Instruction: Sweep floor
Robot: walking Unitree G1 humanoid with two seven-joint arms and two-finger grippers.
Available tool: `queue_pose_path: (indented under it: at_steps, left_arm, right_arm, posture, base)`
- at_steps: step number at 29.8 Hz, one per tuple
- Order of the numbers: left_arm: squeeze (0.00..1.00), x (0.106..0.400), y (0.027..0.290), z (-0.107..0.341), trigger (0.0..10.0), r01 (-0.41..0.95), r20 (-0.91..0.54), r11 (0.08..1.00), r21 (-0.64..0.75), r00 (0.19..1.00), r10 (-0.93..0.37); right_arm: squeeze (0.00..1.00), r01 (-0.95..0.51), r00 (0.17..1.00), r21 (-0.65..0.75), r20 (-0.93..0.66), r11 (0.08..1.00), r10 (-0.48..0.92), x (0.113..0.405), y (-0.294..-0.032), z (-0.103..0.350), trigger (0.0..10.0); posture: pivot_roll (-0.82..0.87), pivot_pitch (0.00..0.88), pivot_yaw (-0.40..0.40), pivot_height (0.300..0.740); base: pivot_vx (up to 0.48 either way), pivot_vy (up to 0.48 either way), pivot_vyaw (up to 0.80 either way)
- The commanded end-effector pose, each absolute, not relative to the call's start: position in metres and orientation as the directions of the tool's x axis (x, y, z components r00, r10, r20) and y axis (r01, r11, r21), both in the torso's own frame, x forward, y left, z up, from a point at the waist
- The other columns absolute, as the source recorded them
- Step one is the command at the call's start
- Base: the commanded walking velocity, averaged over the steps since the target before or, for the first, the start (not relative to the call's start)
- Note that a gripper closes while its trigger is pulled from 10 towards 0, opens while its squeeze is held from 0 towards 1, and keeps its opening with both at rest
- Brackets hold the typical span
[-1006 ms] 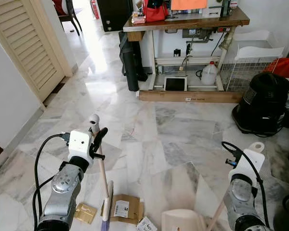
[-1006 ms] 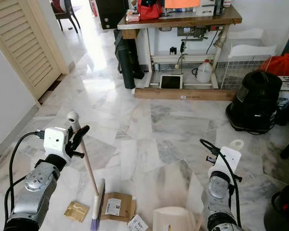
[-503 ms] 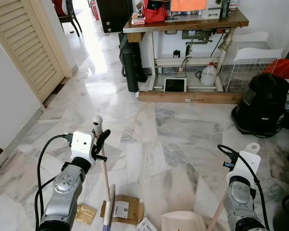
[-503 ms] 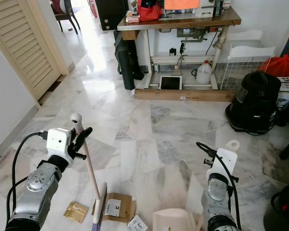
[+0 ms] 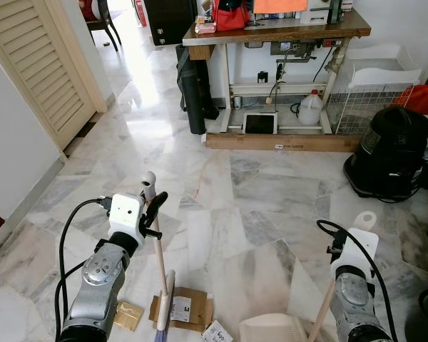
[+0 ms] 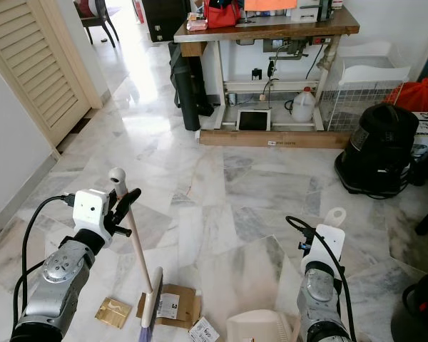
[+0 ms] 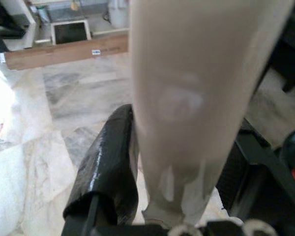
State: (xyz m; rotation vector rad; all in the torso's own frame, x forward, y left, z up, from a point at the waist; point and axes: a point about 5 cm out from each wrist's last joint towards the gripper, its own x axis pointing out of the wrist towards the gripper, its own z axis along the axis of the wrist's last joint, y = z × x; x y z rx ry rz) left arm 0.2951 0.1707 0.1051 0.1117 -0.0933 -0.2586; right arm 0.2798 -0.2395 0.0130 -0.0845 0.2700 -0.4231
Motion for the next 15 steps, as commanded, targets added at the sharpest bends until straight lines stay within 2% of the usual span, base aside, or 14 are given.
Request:
queue_pose_path:
  at_steps: [1,4,5,9,10,11,12,15]
  left_arm:
    - [0.00,0.300,0.173,0.115,10.0,0.243,0.110,0.962,0.126,0.960,-0.257]
    - [0.00,0.300,0.172,0.115,10.0,0.246,0.112,0.961,0.124,0.959,-0.260]
    - [0.00,0.300,0.172,0.115,10.0,0.247,0.112,0.961,0.124,0.959,-0.261]
    - [0.00,0.300,0.172,0.116,10.0,0.248,0.113,0.961,0.124,0.958,-0.262]
    - [0.00,0.301,0.171,0.116,10.0,0.251,0.114,0.960,0.123,0.958,-0.265]
    - [0.00,0.301,0.170,0.117,10.0,0.255,0.116,0.959,0.123,0.956,-0.269]
    - [0.00,0.302,0.169,0.117,10.0,0.259,0.117,0.958,0.123,0.955,-0.274]
    - [0.00,0.302,0.168,0.117,10.0,0.267,0.116,0.956,0.123,0.953,-0.281]
  right_arm:
    - [0.00,0.359,0.906,-0.144,-0.185,0.922,-0.381,0.291,-0.236,0.025,10.0]
    - [0.00,0.341,0.918,-0.136,-0.165,0.930,-0.361,0.294,-0.236,0.030,10.0]
    - [0.91,0.337,0.921,-0.135,-0.160,0.932,-0.356,0.295,-0.237,0.031,10.0]
    - [0.91,0.334,0.923,-0.131,-0.158,0.933,-0.352,0.295,-0.237,0.032,10.0]
    - [1.00,0.332,0.925,-0.126,-0.153,0.935,-0.349,0.296,-0.237,0.033,10.0]
    - [0.90,0.325,0.929,-0.121,-0.146,0.938,-0.341,0.298,-0.238,0.035,10.0]
    - [0.00,0.314,0.934,-0.114,-0.143,0.943,-0.328,0.299,-0.240,0.037,10.0]
    - [0.00,0.286,0.943,-0.106,-0.146,0.952,-0.300,0.300,-0.242,0.039,10.0]
  posture:
    - [0.08,0.000,0.108,0.740]
    - [0.08,0.000,0.109,0.740]
    - [0.08,0.000,0.109,0.740]
    - [0.08,0.000,0.109,0.740]
    - [0.07,0.000,0.111,0.740]
    - [0.07,0.000,0.113,0.740]
    - [0.07,0.000,0.113,0.740]
    - [0.07,0.000,0.115,0.740]
  base:
    - [0.000,0.000,0.00]
    - [0.000,0.000,0.00]
    - [0.000,0.000,0.00]
    - [0.000,0.000,0.00]
    - [0.000,0.000,0.00]
    - [0.000,0.000,0.00]
    - [0.000,0.000,0.00]
    - [0.000,0.000,0.00]
